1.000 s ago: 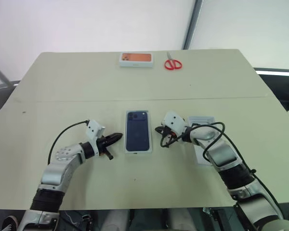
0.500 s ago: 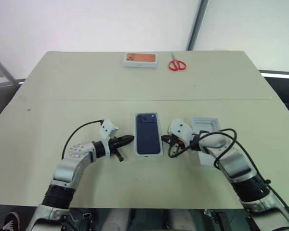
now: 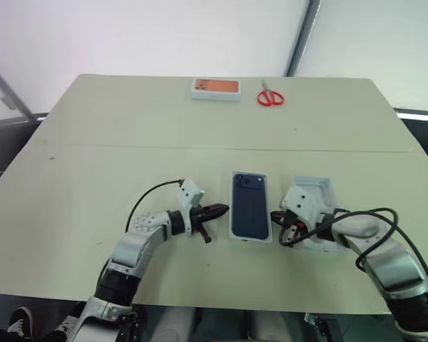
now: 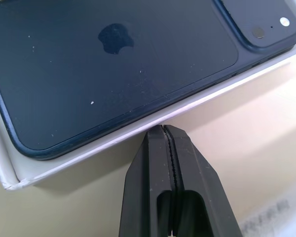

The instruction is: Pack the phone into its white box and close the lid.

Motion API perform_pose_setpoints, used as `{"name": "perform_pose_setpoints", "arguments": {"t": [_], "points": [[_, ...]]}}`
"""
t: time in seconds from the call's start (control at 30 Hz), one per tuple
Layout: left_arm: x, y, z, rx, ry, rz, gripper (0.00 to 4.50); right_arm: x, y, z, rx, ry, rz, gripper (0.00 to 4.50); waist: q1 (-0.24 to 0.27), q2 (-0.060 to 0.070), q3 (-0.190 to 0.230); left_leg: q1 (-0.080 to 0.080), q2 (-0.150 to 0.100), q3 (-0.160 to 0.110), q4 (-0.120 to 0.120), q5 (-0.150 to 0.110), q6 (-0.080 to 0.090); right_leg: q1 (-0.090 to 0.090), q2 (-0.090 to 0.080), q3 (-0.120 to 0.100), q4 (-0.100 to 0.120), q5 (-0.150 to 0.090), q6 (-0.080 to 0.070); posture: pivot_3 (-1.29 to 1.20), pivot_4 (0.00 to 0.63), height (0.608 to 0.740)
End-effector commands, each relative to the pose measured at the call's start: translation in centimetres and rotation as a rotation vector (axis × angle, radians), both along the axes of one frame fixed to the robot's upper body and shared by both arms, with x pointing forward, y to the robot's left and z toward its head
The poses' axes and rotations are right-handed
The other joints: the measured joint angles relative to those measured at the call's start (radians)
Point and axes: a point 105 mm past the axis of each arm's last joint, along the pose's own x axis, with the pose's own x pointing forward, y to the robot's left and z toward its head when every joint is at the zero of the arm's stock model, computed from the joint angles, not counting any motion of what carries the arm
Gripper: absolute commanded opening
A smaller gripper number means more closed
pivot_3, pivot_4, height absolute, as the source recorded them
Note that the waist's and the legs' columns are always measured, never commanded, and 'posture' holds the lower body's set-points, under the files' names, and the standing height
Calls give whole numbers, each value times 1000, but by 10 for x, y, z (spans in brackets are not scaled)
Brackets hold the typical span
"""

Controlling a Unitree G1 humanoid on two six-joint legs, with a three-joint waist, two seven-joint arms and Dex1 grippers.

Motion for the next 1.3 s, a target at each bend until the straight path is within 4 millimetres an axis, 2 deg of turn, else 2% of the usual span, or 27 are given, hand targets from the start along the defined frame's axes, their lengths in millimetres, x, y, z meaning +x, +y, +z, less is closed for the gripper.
{"name": "perform_pose_setpoints", "arguments": {"t": [0.03,0.37,0.6,0.73,0.87,1.03,1.17,1.23,1.27,1.3], "points": [[-8,-16,-3,-14,28,-70,51,-3,4,10,24,-29,16,0,-1,0,0,0,0,0,0,0,0,0,0,0,0,0,0,0,150,740],[-9,-15,-2,-12,27,-72,51,1,-6,8,-31,-40,23,0,-1,0,0,0,1,0,0,0,0,0,0,0,0,0,0,0,150,740],[-7,-9,-2,-7,24,-50,51,-2,-8,8,-41,-26,45,0,-1,0,0,0,1,0,0,0,0,0,1,0,0,0,0,0,150,740],[-4,6,0,4,5,-28,51,-2,-11,14,-28,-36,44,0,-3,0,0,0,1,0,0,0,0,0,1,0,0,0,0,0,150,740],[2,23,11,-2,-25,15,51,5,-16,25,-61,-114,21,0,-9,0,0,0,2,0,-1,0,0,-1,1,0,0,0,0,0,150,740],[8,43,22,17,-65,47,51,1,-19,36,-53,-123,28,0,-8,0,1,0,2,0,-1,0,0,-2,2,0,1,0,0,0,150,740],[11,57,28,46,-94,49,51,15,-25,48,-25,-174,-48,0,-7,0,1,0,2,0,-1,0,0,-2,1,0,0,0,0,0,150,740],[11,63,31,39,-87,38,561,24,-31,52,38,-145,-127,0,-9,0,1,0,2,0,-1,0,0,-2,1,0,1,0,0,0,150,740],[13,68,34,52,-108,43,810,26,-33,55,51,-146,-147,252,-8,0,1,0,2,0,-1,0,0,-2,2,0,0,0,0,0,150,740],[15,73,37,65,-132,50,1283,26,-33,57,68,-139,-157,548,-7,0,1,0,2,0,-1,0,0,-2,1,0,1,0,0,0,150,740]]}}
